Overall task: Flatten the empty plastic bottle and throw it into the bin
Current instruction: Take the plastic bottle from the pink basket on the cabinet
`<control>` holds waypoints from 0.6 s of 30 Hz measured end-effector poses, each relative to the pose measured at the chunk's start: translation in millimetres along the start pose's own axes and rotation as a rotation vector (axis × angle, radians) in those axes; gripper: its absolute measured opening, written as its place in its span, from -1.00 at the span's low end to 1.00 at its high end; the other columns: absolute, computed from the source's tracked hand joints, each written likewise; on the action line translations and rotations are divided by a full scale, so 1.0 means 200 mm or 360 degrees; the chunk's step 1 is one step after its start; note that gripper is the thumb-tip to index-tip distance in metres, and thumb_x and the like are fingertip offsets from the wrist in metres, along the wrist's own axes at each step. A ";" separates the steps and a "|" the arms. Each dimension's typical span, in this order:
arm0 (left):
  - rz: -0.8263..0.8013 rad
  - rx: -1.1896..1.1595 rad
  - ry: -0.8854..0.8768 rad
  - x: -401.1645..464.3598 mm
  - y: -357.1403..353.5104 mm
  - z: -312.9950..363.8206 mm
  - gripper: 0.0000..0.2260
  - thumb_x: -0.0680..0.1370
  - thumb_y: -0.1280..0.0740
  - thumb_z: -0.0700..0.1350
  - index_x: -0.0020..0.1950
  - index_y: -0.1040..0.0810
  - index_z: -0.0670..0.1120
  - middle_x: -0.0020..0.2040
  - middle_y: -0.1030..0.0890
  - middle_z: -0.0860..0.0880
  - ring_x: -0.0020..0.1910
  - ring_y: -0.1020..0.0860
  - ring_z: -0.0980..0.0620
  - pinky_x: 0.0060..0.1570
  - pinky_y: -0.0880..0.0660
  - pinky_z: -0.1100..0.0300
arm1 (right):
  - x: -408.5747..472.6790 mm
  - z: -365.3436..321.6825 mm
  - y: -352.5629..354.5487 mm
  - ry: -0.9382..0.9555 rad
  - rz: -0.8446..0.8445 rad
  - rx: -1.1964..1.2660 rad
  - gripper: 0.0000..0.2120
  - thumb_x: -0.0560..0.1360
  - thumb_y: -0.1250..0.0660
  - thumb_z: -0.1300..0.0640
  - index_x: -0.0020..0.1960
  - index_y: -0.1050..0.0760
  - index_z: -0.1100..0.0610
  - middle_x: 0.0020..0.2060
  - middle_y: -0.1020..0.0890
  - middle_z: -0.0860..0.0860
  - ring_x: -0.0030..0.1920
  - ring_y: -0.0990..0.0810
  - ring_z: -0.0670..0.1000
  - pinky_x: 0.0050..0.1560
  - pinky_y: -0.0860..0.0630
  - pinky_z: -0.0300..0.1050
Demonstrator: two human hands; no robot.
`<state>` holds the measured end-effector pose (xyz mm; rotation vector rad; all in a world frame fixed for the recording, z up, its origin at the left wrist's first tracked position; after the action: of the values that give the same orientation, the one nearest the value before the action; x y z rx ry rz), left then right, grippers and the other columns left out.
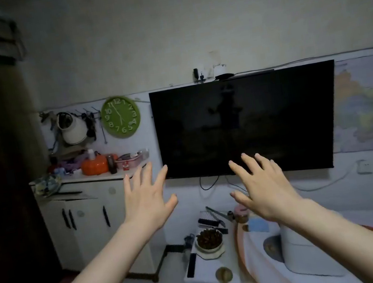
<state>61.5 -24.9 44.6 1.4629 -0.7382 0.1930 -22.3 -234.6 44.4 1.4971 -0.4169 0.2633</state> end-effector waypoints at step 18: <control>-0.0133 0.0044 0.0142 0.94 -0.88 -1.50 -0.39 0.53 -0.15 0.20 0.52 -0.04 0.08 0.56 -0.04 -0.12 0.51 -0.02 -0.12 0.46 0.13 -0.10 | 1.53 -1.09 -0.90 -0.0006 -0.0163 0.0310 -0.38 0.56 -0.13 -0.17 0.51 0.02 -0.03 0.52 -0.13 0.08 0.49 -0.11 0.18 0.44 -0.13 0.16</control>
<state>401.3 174.1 22.6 1.4985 -0.6032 0.2039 352.4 -55.6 7.1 1.7044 -0.3232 0.2245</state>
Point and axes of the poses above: each hand's wrist, its own x-axis towards the middle knuckle, its own y-axis out of the back of the hand, z = x × y, the point moved 8 cm from there along x, towards the middle knuckle
